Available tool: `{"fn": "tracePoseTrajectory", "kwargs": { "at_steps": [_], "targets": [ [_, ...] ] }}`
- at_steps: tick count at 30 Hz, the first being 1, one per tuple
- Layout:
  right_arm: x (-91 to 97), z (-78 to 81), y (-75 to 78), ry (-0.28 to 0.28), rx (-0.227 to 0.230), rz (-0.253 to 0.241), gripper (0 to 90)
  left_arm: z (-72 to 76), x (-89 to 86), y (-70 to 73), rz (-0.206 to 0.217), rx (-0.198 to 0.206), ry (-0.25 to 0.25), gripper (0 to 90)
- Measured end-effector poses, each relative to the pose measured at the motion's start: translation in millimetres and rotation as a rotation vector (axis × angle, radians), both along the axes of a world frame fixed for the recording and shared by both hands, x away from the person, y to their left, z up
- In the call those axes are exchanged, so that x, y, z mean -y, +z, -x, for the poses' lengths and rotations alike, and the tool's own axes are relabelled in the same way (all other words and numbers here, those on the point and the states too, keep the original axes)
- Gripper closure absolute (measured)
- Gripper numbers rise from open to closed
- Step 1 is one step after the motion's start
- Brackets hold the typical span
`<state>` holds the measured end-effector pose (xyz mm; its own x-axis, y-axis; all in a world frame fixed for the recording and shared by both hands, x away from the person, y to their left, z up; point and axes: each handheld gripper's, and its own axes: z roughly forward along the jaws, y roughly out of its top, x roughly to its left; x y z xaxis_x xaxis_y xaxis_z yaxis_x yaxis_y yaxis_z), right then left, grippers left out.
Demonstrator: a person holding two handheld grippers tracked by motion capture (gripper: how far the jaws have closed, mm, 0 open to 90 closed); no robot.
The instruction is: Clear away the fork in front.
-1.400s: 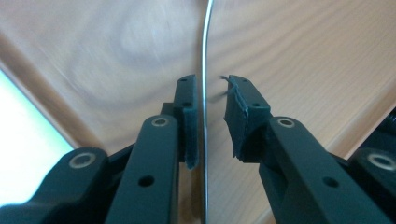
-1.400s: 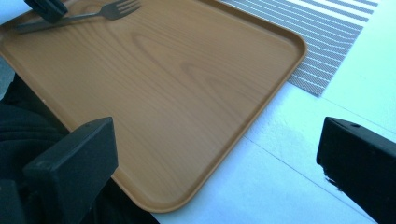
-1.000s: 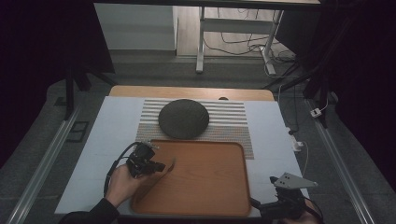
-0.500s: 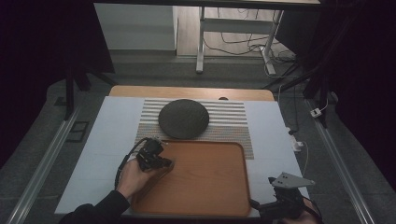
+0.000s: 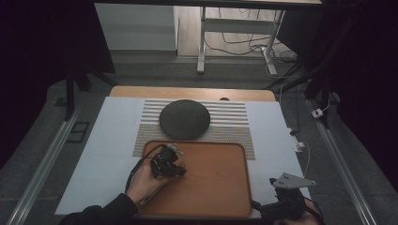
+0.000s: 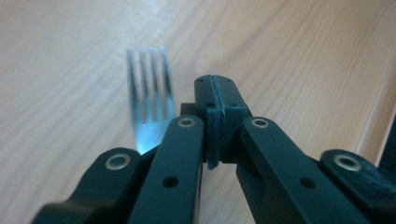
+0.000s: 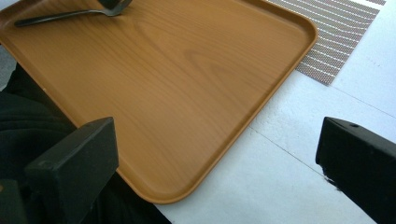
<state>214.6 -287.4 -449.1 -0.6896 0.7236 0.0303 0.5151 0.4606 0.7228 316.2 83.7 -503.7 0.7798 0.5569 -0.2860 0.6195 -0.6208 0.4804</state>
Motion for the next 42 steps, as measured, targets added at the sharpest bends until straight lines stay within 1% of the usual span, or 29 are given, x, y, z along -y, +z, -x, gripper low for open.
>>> {"fn": "tracePoseTrajectory", "kwargs": {
  "at_steps": [4, 5, 6, 8, 12, 20, 25, 35, 39, 41, 42],
  "targets": [
    [0.1, -0.3, -0.1, 0.002, -0.004, -0.001, 0.0, -1.3, 6.5, -9.2, -0.063, 0.011, -0.012, 88.5],
    [0.1, -0.3, -0.1, 0.003, -0.004, 0.000, 0.0, -2.4, 5.1, -9.8, -0.049, 0.013, -0.008, 88.6],
    [0.0, -0.3, -0.1, 0.004, -0.004, 0.000, 0.0, -3.8, 3.9, -9.7, -0.054, 0.016, 0.004, 88.6],
    [0.0, -0.3, -0.2, 0.005, -0.004, 0.001, 0.0, -6.0, 0.3, -9.4, -0.070, 0.038, 0.019, 88.6],
    [0.2, -0.5, -0.2, 0.006, -0.007, -0.001, 0.0, -11.9, -9.5, -10.5, -0.059, 0.027, 0.062, 88.6],
    [0.3, -0.7, -0.3, 0.010, -0.012, -0.001, 0.0, -19.0, -25.8, -9.3, -0.097, 0.043, 0.121, 88.6],
    [0.4, -0.8, -0.4, 0.011, -0.014, -0.004, 0.0, -25.2, -41.0, -9.8, -0.091, 0.019, 0.169, 88.6],
    [0.6, -1.0, -0.5, 0.013, -0.019, -0.010, 0.0, -34.2, -68.3, -10.9, -0.099, 0.013, 0.253, 88.2],
    [0.6, -1.2, -0.5, 0.013, -0.020, -0.005, 0.0, -35.2, -72.5, -11.8, -0.085, 0.009, 0.261, 87.9],
    [0.5, -1.3, -0.6, 0.013, -0.021, -0.004, 0.0, -35.2, -71.9, -11.3, -0.080, 0.007, 0.258, 85.1],
    [0.5, -1.3, -0.6, 0.013, -0.021, -0.005, 0.0, -35.1, -71.5, -11.1, -0.079, 0.007, 0.259, 82.2]
  ]
}}
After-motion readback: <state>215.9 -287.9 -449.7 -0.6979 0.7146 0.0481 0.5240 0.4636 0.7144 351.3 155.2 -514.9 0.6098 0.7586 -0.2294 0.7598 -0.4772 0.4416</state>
